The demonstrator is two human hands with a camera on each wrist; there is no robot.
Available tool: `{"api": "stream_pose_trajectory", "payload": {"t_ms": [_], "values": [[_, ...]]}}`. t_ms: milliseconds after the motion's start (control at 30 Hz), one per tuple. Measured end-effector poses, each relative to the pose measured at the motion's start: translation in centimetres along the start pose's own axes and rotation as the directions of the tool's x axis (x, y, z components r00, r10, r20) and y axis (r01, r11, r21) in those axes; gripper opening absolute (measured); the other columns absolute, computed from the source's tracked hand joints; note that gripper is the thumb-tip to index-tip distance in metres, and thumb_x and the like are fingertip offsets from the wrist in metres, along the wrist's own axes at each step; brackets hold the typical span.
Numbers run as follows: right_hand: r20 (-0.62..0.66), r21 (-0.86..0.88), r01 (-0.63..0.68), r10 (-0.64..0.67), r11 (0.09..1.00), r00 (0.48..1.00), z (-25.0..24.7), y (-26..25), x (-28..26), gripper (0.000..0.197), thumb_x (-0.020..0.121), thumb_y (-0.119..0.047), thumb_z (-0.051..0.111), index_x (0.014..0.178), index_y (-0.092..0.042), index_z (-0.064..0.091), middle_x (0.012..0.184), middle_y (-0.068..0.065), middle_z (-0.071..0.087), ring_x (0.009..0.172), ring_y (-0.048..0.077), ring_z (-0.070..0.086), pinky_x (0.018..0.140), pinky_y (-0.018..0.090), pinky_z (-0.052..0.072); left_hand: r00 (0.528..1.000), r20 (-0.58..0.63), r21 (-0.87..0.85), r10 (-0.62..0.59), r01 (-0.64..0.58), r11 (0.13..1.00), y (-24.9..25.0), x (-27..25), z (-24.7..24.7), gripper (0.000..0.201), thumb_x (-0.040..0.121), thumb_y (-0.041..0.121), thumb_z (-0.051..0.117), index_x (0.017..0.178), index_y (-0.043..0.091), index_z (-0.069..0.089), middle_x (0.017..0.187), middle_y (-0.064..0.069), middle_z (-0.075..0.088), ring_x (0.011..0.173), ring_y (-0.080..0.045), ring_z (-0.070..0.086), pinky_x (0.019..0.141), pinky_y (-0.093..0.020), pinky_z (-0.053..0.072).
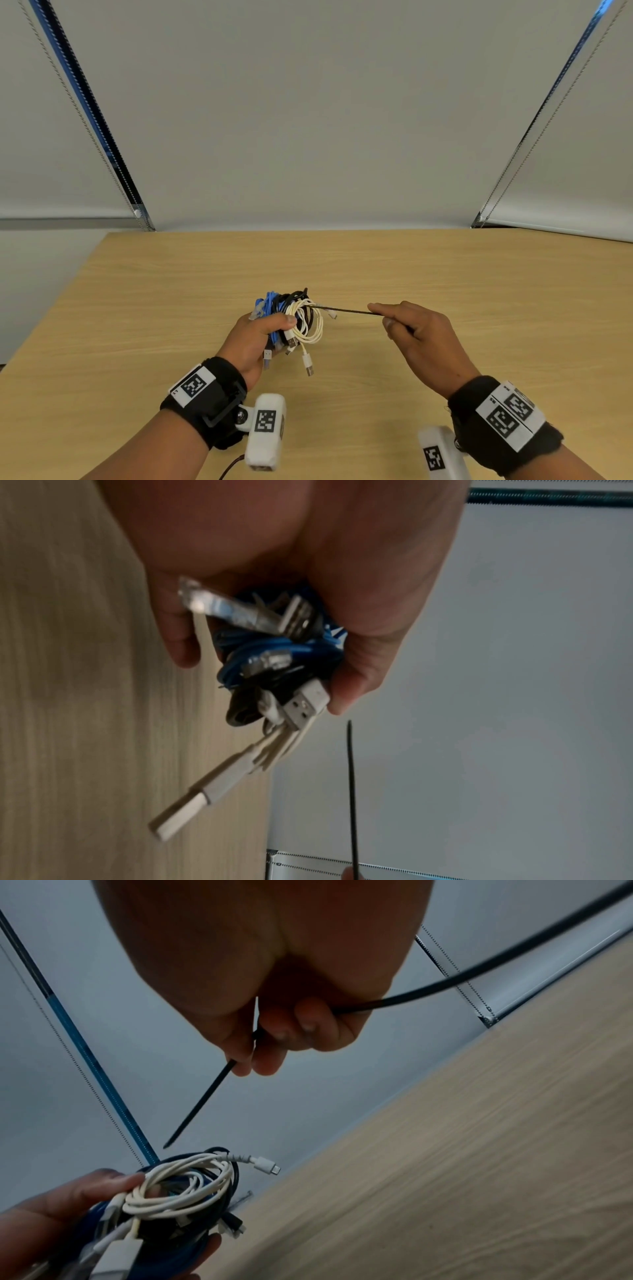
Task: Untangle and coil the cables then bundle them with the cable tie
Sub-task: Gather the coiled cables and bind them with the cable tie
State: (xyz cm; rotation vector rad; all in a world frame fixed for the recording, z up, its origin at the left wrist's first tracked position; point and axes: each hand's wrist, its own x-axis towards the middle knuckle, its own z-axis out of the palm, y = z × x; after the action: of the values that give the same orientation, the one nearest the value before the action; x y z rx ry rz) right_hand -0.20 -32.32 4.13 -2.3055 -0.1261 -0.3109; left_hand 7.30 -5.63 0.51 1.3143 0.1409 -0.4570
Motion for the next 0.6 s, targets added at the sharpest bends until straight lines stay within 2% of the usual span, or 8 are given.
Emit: {"api": "stream_pose_trajectory", "payload": {"t_ms": [67,233,367,500,533,600], "values": [[0.029,-0.008,0.008,-0.008,1.0,1.0,0.3,-0.1,0.0,0.035,0.099,-0.009,0.057,0.122,-0.03,0.073,0.074,-0.012,0.061,0.074,0.011,0.059,0.073,0.021,0.048,1.0,0.005,-0.033,-0.006,0.006,0.999,0.0,0.0,0.0,0.015,0.082,0.005,0.072,0.077,0.016,0.081,0.086,-0.014,0.076,0.072,-0.024,0.069,0.08,-0.041,0.052],[0.029,-0.05,0.015,-0.014,0.999,0.999,1.2,0.0,0.0,0.034,0.099,-0.009,0.058,0.122,-0.028,0.074,0.074,-0.02,0.058,0.076,0.001,0.058,0.07,0.012,0.039,1.0,0.021,-0.091,-0.004,0.006,0.996,0.0,-0.2,0.4,0.015,0.076,0.005,0.074,0.089,0.01,0.08,0.095,-0.019,0.076,0.077,-0.027,0.069,0.078,-0.039,0.053],[0.068,-0.083,0.034,-0.028,0.996,0.997,1.9,-0.1,0.1,0.034,0.1,-0.013,0.058,0.124,-0.031,0.072,0.078,-0.016,0.06,0.073,0.002,0.056,0.071,0.019,0.043,0.999,0.046,-0.085,0.005,-0.001,0.996,-0.1,-0.3,0.7,0.014,0.079,0.002,0.073,0.087,0.011,0.08,0.092,-0.018,0.075,0.074,-0.025,0.07,0.077,-0.039,0.054],[0.15,-0.021,0.015,-0.011,1.0,0.989,3.3,-1.2,0.0,0.032,0.102,-0.019,0.053,0.127,-0.031,0.069,0.079,-0.027,0.059,0.08,-0.009,0.058,0.071,0.008,0.038,0.997,0.079,-0.05,0.009,-0.005,0.999,-0.6,-0.2,1.3,0.014,0.08,0.005,0.075,0.092,0.008,0.079,0.09,-0.019,0.074,0.073,-0.027,0.068,0.071,-0.037,0.055],[0.183,0.008,-0.01,0.009,1.0,0.983,3.6,-1.4,0.0,0.033,0.103,-0.019,0.052,0.127,-0.032,0.069,0.077,-0.026,0.061,0.081,-0.011,0.058,0.071,0.007,0.039,0.996,0.085,-0.034,0.015,-0.012,0.999,-0.8,-0.1,1.4,0.018,0.078,0.009,0.077,0.096,0.005,0.078,0.09,-0.019,0.073,0.074,-0.03,0.064,0.071,-0.038,0.052],[0.254,0.052,-0.088,0.072,0.995,0.964,4.4,-1.7,0.1,0.035,0.103,-0.016,0.049,0.126,-0.034,0.068,0.076,-0.017,0.066,0.077,-0.009,0.059,0.069,0.007,0.04,0.995,0.097,0.038,0.026,-0.03,0.999,-1.1,-0.1,1.7,0.031,0.073,0.018,0.08,0.101,0.003,0.076,0.089,-0.019,0.071,0.077,-0.031,0.059,0.074,-0.04,0.046]]}}
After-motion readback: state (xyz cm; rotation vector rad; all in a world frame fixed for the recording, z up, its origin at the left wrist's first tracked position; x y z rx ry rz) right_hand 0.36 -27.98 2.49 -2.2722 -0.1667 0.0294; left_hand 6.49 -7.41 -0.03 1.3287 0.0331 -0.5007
